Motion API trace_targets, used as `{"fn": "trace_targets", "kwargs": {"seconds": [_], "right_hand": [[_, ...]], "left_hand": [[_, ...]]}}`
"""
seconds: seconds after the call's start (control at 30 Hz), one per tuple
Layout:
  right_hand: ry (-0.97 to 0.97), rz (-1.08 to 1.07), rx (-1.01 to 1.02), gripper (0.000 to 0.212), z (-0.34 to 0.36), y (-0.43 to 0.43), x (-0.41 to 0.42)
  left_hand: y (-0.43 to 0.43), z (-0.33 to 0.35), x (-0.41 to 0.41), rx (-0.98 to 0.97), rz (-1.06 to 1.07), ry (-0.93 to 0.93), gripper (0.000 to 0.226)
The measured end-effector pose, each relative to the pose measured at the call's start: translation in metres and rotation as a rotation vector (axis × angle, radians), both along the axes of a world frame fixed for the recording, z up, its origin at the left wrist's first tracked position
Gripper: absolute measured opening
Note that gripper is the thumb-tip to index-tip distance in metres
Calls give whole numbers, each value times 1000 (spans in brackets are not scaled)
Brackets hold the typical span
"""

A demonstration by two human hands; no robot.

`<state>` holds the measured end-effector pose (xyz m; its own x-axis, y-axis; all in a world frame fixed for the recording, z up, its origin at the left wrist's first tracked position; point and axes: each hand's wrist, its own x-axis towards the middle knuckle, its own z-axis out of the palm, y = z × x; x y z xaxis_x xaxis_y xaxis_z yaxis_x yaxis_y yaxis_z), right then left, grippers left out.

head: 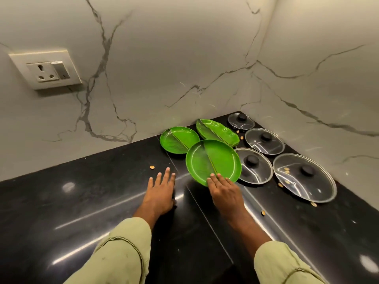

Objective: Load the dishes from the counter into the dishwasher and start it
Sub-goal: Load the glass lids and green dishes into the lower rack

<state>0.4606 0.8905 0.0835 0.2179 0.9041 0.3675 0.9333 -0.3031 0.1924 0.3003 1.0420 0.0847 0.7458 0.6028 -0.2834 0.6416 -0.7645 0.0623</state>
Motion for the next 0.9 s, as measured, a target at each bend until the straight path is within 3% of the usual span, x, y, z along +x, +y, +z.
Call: {"fn": "trace_targets", "kwargs": {"seconds": [0.43,0.9], "right_hand": [[-78,-203,203,37,-1,-93,-116],[-188,-210,255,33,5,-206,-212]], "left_hand": [[-55,19,-107,167,-216,-185,83],[-150,39,-187,223,-310,-241,85]]}}
